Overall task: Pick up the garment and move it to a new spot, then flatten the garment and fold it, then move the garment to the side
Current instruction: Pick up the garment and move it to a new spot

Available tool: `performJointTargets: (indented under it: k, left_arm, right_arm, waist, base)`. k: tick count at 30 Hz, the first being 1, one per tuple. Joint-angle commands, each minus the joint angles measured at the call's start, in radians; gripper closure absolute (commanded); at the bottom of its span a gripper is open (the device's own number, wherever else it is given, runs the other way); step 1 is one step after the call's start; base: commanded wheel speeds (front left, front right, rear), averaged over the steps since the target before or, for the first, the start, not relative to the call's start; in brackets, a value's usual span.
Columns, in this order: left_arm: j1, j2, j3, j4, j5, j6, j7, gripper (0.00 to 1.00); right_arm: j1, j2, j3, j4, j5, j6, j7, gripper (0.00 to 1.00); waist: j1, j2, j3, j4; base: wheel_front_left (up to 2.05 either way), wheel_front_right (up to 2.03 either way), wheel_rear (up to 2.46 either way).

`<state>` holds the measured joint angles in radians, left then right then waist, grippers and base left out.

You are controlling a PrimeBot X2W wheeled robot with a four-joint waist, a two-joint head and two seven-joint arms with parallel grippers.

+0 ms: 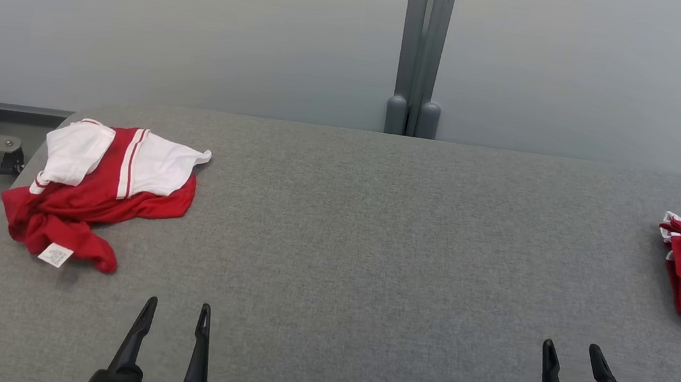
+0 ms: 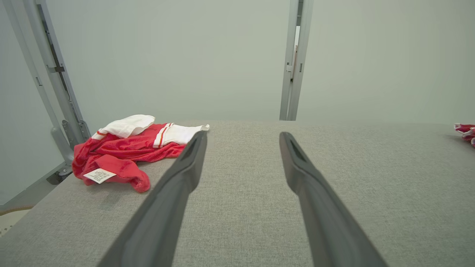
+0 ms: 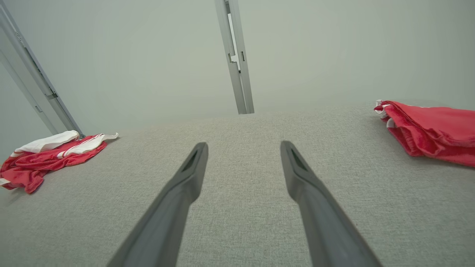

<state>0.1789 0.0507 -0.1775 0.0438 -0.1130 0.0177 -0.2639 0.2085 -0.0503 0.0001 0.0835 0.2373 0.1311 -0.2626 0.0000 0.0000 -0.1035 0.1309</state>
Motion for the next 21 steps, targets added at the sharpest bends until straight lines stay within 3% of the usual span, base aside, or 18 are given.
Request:
performJointTargets:
  k: [1, 21]
  left_arm:
    - [-0.016, 0.001, 0.003, -0.002, 0.002, 0.002, -0.001, 0.0]
    - [-0.029, 0.001, 0.061, -0.003, 0.011, -0.006, 0.0, 0.0]
  right_arm:
    - [0.011, 0.0, 0.001, 0.003, 0.006, -0.001, -0.003, 0.0]
    - [-0.027, -0.001, 0.01, 0.015, 0.001, -0.001, -0.003, 0.0]
  waist:
    - [0.0, 0.0, 0.009, 0.027]
    - [0.0, 0.0, 0.048, 0.336]
  base:
    - [0.0, 0.0, 0.0]
    - [0.0, 0.0, 0.0]
